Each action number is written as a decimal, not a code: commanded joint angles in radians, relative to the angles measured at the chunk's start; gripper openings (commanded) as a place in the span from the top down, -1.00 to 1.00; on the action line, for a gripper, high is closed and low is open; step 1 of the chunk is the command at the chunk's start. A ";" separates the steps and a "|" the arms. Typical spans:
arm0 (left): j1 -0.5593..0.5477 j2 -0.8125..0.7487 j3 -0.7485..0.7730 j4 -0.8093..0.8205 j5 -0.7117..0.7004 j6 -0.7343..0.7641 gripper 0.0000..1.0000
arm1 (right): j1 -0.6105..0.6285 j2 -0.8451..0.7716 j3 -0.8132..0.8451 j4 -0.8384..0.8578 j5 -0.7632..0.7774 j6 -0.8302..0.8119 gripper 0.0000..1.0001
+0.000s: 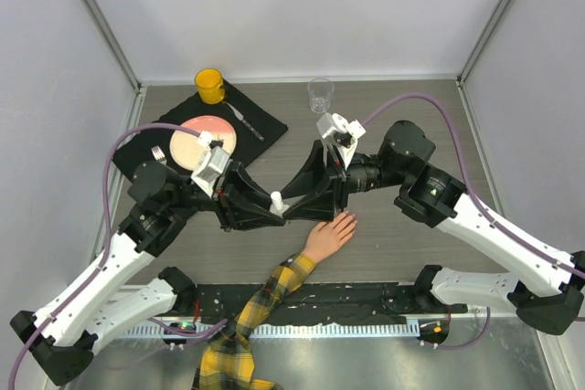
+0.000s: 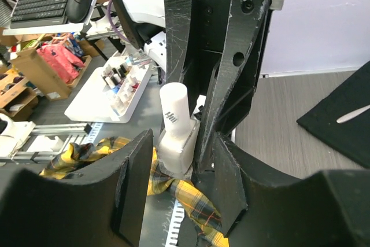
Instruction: Paint the nails
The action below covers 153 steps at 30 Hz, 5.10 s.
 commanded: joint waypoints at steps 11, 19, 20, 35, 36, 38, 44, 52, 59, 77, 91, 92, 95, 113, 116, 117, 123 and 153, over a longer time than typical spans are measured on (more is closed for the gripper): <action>0.002 0.018 0.012 0.029 0.064 -0.021 1.00 | -0.011 0.060 0.070 0.118 -0.094 0.080 0.15; 0.002 0.031 0.018 0.015 0.073 -0.013 1.00 | -0.015 0.053 0.069 0.154 -0.100 0.116 -0.05; 0.002 0.032 0.020 0.012 0.073 -0.013 1.00 | -0.018 0.054 0.070 0.154 -0.095 0.116 -0.05; 0.002 0.020 0.049 -0.029 0.053 0.012 1.00 | -0.018 0.073 0.040 0.129 -0.106 0.096 0.44; 0.002 0.019 0.050 -0.038 0.037 0.019 1.00 | -0.018 0.074 0.038 0.116 -0.101 0.090 0.45; 0.002 0.012 0.061 -0.073 0.006 0.048 1.00 | -0.018 0.076 0.038 0.097 -0.091 0.065 0.54; 0.001 -0.008 0.159 -0.372 -0.439 0.280 1.00 | -0.016 0.076 0.057 -0.079 0.099 -0.042 0.98; -0.002 0.092 0.225 -0.359 -0.974 0.388 0.99 | 0.464 0.175 0.108 -0.176 1.524 -0.105 0.98; -0.010 0.140 0.204 -0.273 -0.955 0.380 1.00 | 0.530 0.277 0.176 -0.181 1.778 -0.111 0.97; -0.007 0.043 0.097 -0.304 -0.234 0.198 1.00 | 0.136 -0.013 0.110 -0.264 0.511 -0.117 -0.19; -0.007 0.008 0.070 -0.167 -0.135 0.065 1.00 | -0.022 -0.001 0.047 -0.052 0.123 -0.006 0.21; -0.007 0.008 0.069 -0.166 -0.134 0.065 1.00 | -0.025 0.000 0.044 -0.038 0.117 0.007 0.21; -0.007 0.012 0.069 -0.164 -0.129 0.064 1.00 | -0.033 0.013 0.032 0.014 0.078 0.036 0.22; -0.007 0.035 0.199 -0.477 -0.633 0.288 0.99 | -0.018 0.070 0.092 -0.185 0.547 -0.080 0.97; -0.008 0.061 0.222 -0.496 -0.807 0.328 0.99 | 0.222 0.106 0.160 -0.312 1.262 -0.179 0.97; -0.010 0.074 0.225 -0.477 -0.838 0.328 0.99 | 0.345 0.137 0.181 -0.340 1.416 -0.180 0.97; -0.013 0.163 0.222 -0.404 -0.840 0.303 1.00 | 0.473 0.304 0.265 -0.343 1.738 -0.124 0.98; -0.004 -0.063 0.000 -0.256 -0.335 0.062 1.00 | 0.001 0.059 0.104 -0.129 0.127 -0.032 0.13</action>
